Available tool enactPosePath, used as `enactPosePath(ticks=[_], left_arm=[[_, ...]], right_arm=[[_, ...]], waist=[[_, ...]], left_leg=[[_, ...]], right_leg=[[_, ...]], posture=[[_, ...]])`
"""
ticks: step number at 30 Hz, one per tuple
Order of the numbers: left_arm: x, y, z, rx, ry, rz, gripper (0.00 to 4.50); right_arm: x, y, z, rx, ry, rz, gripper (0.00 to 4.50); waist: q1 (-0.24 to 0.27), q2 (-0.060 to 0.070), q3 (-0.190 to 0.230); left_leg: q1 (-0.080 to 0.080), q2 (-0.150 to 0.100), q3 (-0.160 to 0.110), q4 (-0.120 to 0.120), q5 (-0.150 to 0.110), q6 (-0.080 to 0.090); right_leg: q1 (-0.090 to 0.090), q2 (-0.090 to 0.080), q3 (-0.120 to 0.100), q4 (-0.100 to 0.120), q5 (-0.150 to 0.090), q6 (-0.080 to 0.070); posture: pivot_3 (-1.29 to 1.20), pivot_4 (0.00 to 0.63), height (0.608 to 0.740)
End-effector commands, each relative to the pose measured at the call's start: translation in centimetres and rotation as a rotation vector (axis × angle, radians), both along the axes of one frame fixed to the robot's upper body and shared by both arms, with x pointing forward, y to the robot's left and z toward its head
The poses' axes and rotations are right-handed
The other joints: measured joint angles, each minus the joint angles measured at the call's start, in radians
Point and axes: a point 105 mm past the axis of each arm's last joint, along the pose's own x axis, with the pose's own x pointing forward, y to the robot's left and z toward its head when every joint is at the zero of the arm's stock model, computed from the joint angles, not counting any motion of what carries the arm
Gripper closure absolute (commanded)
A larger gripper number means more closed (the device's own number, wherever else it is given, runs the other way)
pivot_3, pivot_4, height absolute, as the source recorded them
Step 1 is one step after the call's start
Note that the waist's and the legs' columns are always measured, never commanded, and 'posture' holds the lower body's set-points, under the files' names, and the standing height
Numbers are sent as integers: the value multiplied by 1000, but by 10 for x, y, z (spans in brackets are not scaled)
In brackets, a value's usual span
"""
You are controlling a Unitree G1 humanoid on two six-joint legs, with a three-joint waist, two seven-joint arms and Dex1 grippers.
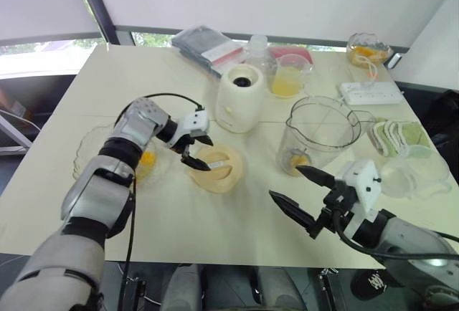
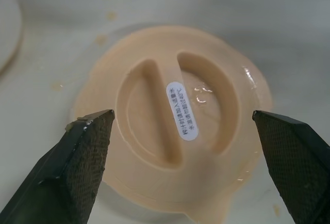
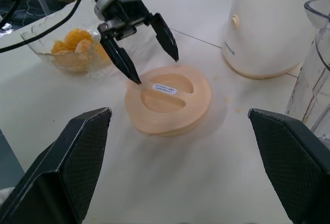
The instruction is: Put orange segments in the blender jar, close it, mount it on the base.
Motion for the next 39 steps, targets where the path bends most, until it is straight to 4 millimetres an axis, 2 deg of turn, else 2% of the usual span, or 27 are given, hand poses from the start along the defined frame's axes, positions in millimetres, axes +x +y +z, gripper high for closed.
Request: enactPosePath(ticks=[1,10,19,23,32,39], left_arm=[[6,-4,13,32,-52,-31,0],[5,-1,11,73,-39,-51,0],[5,-23,15,25,-52,-83,0],[5,-25,16,23,-38,-83,0],[3,-34,7,33,3,-55,0],[-4,-28,-10,90,49,-53,0]], right_arm=[[-1,3,4,13,-29,9,24],[-3,9,2,21,-26,17,24],[-4,8,0,14,-27,-8,24],[-5,9,-1,8,-28,-19,24],[-4,6,-1,0,-38,-45,24],[-3,4,-1,-16,-44,-57,24]], waist=[[2,0,0],[17,0,0],[22,0,0],[21,0,0],[20,0,-1],[20,0,-1]], left_leg=[[0,0,0,0,0,0],[-1,0,0,1,0,0],[-5,1,-1,14,-2,3],[-5,1,-1,15,-2,3],[-5,0,-1,15,-2,3],[-4,0,-1,15,-2,3]], right_leg=[[0,0,0,0,0,0],[0,0,-1,1,0,0],[1,-1,-4,4,1,1],[1,-1,-3,4,2,1],[1,0,-4,5,3,2],[1,0,-4,6,3,2]], posture=[[0,150,740],[0,150,740],[0,150,740],[0,150,740],[0,150,740],[0,150,740]])
